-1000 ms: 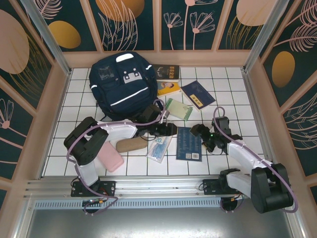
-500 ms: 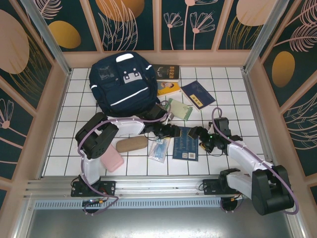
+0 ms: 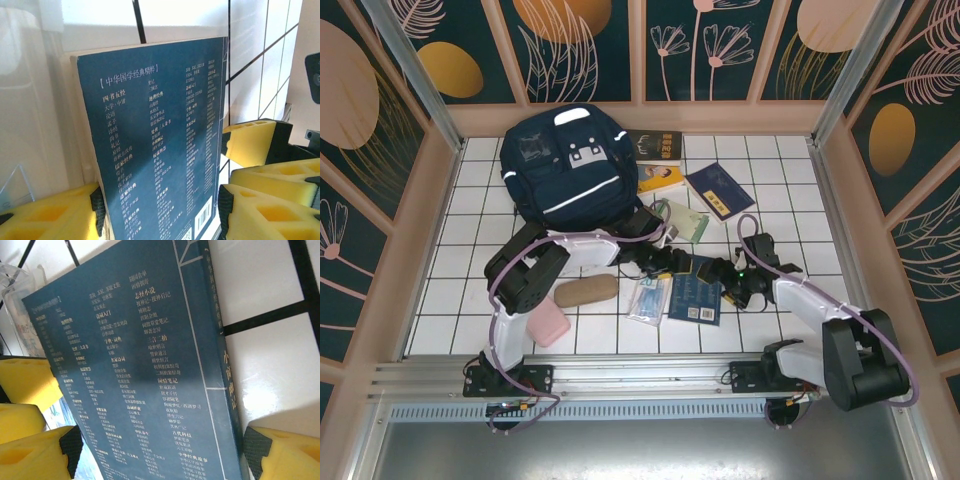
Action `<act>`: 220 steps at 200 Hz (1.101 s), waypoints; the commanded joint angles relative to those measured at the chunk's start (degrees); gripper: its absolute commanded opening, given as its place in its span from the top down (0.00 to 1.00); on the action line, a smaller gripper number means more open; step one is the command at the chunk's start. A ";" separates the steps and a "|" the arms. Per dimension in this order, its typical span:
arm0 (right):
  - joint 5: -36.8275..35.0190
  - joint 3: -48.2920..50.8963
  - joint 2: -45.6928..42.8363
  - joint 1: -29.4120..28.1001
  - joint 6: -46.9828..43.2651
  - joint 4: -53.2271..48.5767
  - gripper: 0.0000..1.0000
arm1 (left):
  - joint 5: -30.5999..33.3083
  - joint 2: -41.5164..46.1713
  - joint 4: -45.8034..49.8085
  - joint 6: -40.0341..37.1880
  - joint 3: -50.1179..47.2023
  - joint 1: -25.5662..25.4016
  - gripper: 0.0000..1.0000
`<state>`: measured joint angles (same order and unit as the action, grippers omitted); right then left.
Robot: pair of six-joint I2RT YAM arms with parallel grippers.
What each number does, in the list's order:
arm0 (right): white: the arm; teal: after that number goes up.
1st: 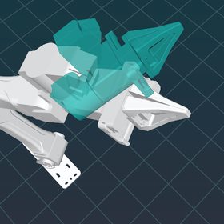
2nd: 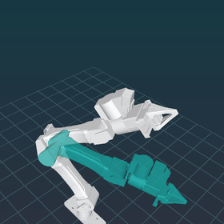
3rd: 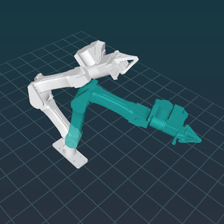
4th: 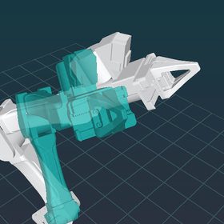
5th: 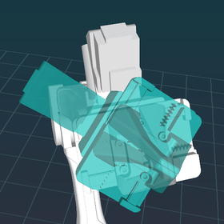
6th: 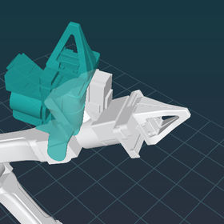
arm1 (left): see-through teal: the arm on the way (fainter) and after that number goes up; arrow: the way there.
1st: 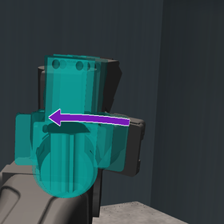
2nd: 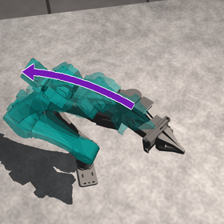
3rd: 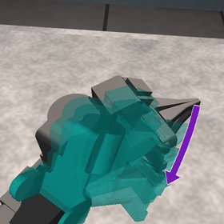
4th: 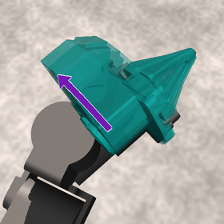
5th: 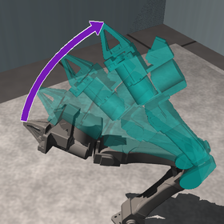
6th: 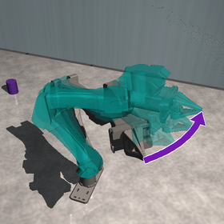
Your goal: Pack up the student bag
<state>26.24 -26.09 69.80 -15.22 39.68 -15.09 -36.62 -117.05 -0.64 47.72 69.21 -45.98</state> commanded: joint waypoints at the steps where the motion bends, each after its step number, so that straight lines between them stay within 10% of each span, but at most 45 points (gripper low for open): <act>1: 10.05 1.93 4.26 -3.03 -0.04 8.11 0.13 | -0.83 -3.24 -0.15 0.69 0.59 -0.96 0.38; 92: 18.57 1.65 -9.07 -0.88 14.26 22.25 0.19 | -0.91 -2.61 -1.14 0.93 -2.50 -0.94 0.39; 220: 11.81 7.39 -13.22 -0.81 14.73 21.07 0.30 | 0.39 0.22 -1.40 0.90 -4.67 -0.89 0.40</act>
<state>39.72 -19.18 56.80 -15.81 56.69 5.80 -36.60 -116.57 -5.23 48.29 67.00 -45.50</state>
